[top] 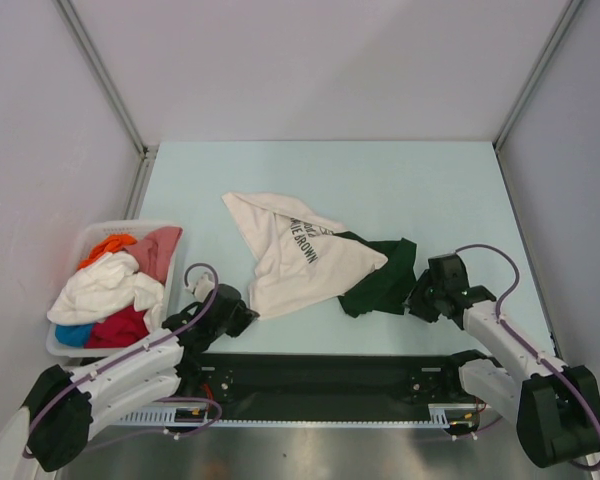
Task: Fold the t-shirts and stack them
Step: Flatten the tshirt out
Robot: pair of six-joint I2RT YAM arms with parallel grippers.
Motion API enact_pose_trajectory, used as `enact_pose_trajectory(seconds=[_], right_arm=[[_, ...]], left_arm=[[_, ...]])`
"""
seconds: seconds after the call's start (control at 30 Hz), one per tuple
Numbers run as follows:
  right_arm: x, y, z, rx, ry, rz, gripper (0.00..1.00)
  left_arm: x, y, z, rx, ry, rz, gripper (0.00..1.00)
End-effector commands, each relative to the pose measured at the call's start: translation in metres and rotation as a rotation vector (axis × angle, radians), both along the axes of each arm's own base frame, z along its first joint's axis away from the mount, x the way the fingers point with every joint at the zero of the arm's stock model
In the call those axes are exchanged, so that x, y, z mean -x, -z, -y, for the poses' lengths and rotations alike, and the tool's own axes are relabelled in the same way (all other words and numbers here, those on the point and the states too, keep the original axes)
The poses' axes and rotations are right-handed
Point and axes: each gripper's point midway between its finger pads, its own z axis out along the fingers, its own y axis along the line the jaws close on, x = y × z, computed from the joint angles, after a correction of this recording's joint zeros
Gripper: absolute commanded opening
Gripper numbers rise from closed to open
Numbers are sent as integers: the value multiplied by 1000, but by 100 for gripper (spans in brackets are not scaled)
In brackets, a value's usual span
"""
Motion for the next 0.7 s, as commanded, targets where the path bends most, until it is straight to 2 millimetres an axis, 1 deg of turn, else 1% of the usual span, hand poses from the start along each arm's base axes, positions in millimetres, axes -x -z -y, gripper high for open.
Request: enact_pose_trajectory(seconds=[0.0, 0.23, 0.47, 0.57, 0.6, 0.67], right_arm=[[-5, 0, -5, -12, -17, 28, 41], [3, 15, -10, -3, -26, -11, 40], [4, 21, -7, 28, -21, -23, 38], [7, 25, -5, 36, -20, -37, 33], [5, 26, 0, 61, -6, -33, 27], [5, 28, 2, 76, -1, -28, 17]], left_arm=[[-8, -12, 9, 15, 35, 43, 0], [-7, -13, 9, 20, 35, 47, 0], [-7, -14, 10, 25, 38, 47, 0], [-7, -15, 9, 24, 36, 50, 0], [-7, -16, 10, 25, 36, 53, 0], [-8, -17, 10, 27, 35, 57, 0]])
